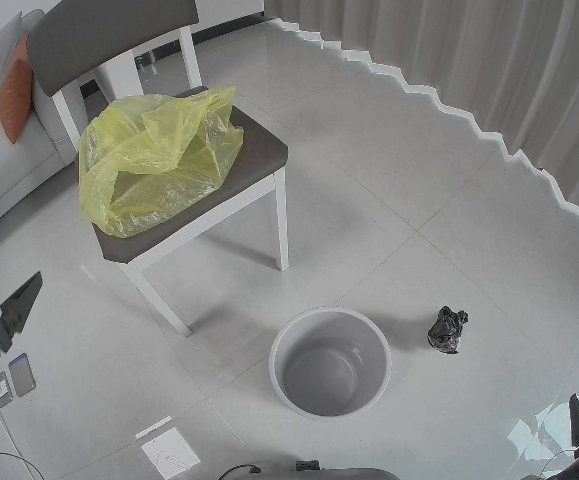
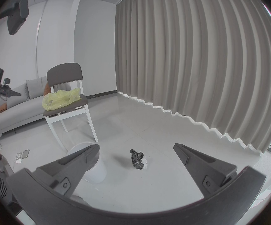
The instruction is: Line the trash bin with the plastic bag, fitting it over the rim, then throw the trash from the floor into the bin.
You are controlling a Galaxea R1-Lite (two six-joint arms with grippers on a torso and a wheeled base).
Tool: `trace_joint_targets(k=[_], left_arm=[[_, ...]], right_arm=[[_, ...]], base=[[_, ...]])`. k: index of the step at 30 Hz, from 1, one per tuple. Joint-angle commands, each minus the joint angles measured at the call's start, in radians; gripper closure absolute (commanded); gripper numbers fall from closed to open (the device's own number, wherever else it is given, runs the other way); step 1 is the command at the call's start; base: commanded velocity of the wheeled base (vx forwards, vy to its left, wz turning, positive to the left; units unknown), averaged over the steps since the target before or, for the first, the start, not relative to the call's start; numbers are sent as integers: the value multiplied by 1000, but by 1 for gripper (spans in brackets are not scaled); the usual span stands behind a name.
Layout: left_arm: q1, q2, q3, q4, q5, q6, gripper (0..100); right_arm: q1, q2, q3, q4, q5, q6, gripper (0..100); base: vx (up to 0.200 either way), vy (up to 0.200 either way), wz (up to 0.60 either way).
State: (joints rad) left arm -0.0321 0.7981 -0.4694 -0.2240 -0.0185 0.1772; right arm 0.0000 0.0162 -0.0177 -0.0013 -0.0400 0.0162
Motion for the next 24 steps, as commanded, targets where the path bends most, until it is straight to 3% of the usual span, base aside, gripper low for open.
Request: trace_joint_targets(k=[1, 10, 24], left_arm=[[-81, 418, -184, -121, 124, 122, 0], [-126, 618, -351, -120, 278, 133, 0], [-169, 717, -434, -110, 339, 139, 0]], right_arm=[[0, -10, 18, 0, -3, 4, 0], [0, -10, 18, 0, -4, 5, 0], [0, -10, 18, 0, -1, 5, 0]], base=[[0, 0, 0], [0, 0, 0], [0, 0, 0]])
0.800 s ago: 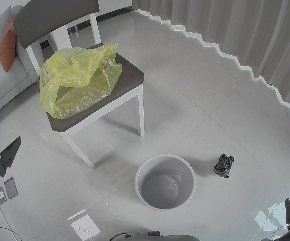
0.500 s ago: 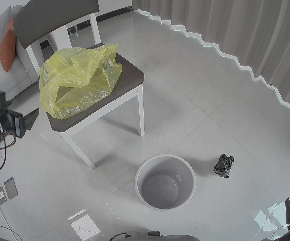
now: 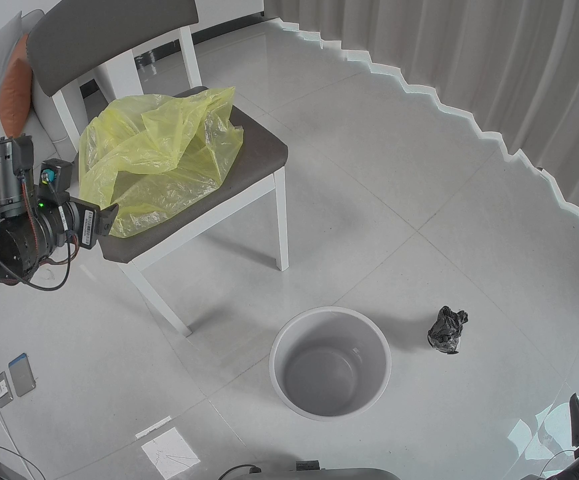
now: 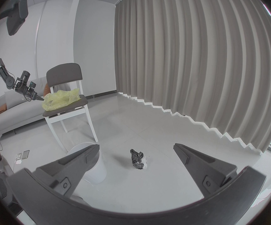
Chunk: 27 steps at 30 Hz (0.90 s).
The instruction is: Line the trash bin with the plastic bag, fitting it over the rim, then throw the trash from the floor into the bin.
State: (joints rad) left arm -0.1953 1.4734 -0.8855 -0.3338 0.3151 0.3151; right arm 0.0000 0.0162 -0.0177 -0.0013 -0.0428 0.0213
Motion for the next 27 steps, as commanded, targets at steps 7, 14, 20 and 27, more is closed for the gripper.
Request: trace_joint_targets(k=[7, 14, 20, 27], left_arm=[[-4, 116, -84, 21, 21, 1, 0], [11, 180, -148, 61, 53, -1, 0], [31, 208, -178, 64, 53, -1, 0], [66, 234, -204, 67, 55, 1, 0]], right_arm=[[0, -10, 18, 0, 1, 0, 0], [0, -10, 18, 0, 1, 0, 0], [0, -10, 18, 0, 1, 0, 0], [0, -10, 18, -2, 1, 2, 0]], base=[[0, 0, 0], [0, 0, 0], [0, 0, 0], [0, 0, 0]])
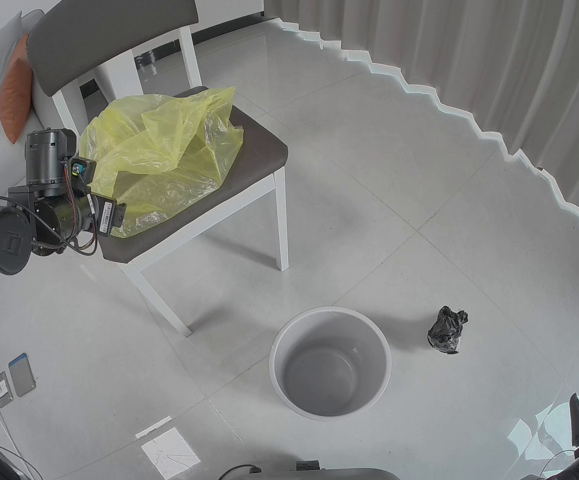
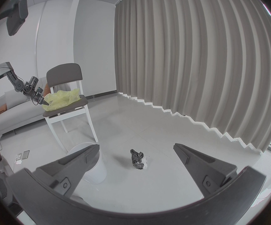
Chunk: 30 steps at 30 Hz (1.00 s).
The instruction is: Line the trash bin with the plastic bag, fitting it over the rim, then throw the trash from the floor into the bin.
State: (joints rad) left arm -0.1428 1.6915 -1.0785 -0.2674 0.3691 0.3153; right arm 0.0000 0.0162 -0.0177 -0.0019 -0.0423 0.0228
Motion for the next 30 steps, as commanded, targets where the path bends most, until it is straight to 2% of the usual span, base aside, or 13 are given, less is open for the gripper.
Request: trace_joint_targets(k=[1, 13, 14, 26, 30], left_arm=[[14, 17, -9, 1, 1, 1, 0], [52, 51, -29, -1, -10, -2, 0], [51, 53, -32, -1, -12, -2, 100], [51, 70, -69, -4, -26, -16, 100], [34, 40, -60, -53, -93, -47, 100]], right_arm=[[0, -10, 18, -1, 1, 0, 0], [0, -10, 18, -1, 2, 2, 0], [0, -10, 18, -1, 2, 2, 0], [0, -12, 18, -3, -4, 6, 0], [-2, -12, 18, -4, 7, 2, 0]], base=[[0, 0, 0], [0, 0, 0], [0, 0, 0], [0, 0, 0], [0, 0, 0]])
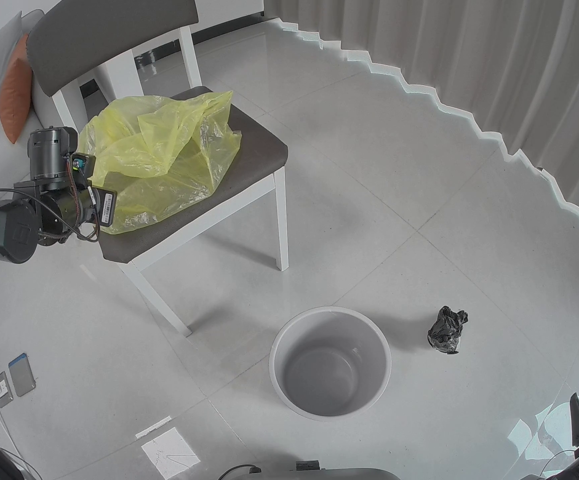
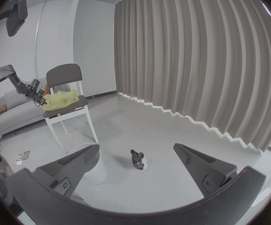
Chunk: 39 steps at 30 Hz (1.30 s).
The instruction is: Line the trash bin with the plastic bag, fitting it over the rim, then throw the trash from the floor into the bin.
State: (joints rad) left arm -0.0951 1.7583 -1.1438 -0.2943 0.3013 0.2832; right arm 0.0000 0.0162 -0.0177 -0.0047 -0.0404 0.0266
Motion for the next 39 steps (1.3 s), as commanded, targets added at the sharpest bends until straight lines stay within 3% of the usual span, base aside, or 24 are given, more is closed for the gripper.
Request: trace_joint_targets(k=[1, 3, 5, 7, 14, 15, 18, 23, 27, 35, 38, 39], left_arm=[[-32, -43, 9, -52, -45, -21, 100], [-54, -83, 12, -85, -82, -13, 100], [-77, -123, 4, -85, -119, -7, 100], [-107, -158, -22, -68, -136, 1, 100], [-212, -247, -116, 60, -145, 48, 100], [-268, -299, -162, 129, -149, 110, 100], [-310, -333, -191, 173, -156, 156, 100], [-408, -398, -323, 415, -140, 231, 100], [-449, -411, -407, 558, -139, 269, 100], [-509, -402, -484, 629, -159, 361, 100], [-535, -399, -490, 653, -160, 363, 100], [-569, -398, -488, 665, -160, 363, 100]], right_arm=[[0, -12, 18, -5, 8, -2, 0], [2, -10, -11, -83, 28, 26, 0], [0, 10, -128, -186, 90, 113, 0], [-9, 76, -222, -166, 137, 148, 0], [3, 220, -298, -93, 172, 98, 0], [8, 277, -374, -84, 201, 98, 0], [15, 329, -426, -84, 206, 98, 0], [110, 467, -533, -83, 206, 26, 0], [124, 573, -588, -81, 208, 1, 0], [130, 746, -716, -44, 211, 3, 0], [132, 783, -746, -26, 235, 4, 0], [132, 817, -780, -9, 280, 13, 0]], base=[[0, 0, 0], [0, 0, 0], [0, 0, 0], [0, 0, 0], [0, 0, 0], [0, 0, 0], [0, 0, 0], [0, 0, 0], [0, 0, 0], [0, 0, 0], [0, 0, 0], [0, 0, 0]])
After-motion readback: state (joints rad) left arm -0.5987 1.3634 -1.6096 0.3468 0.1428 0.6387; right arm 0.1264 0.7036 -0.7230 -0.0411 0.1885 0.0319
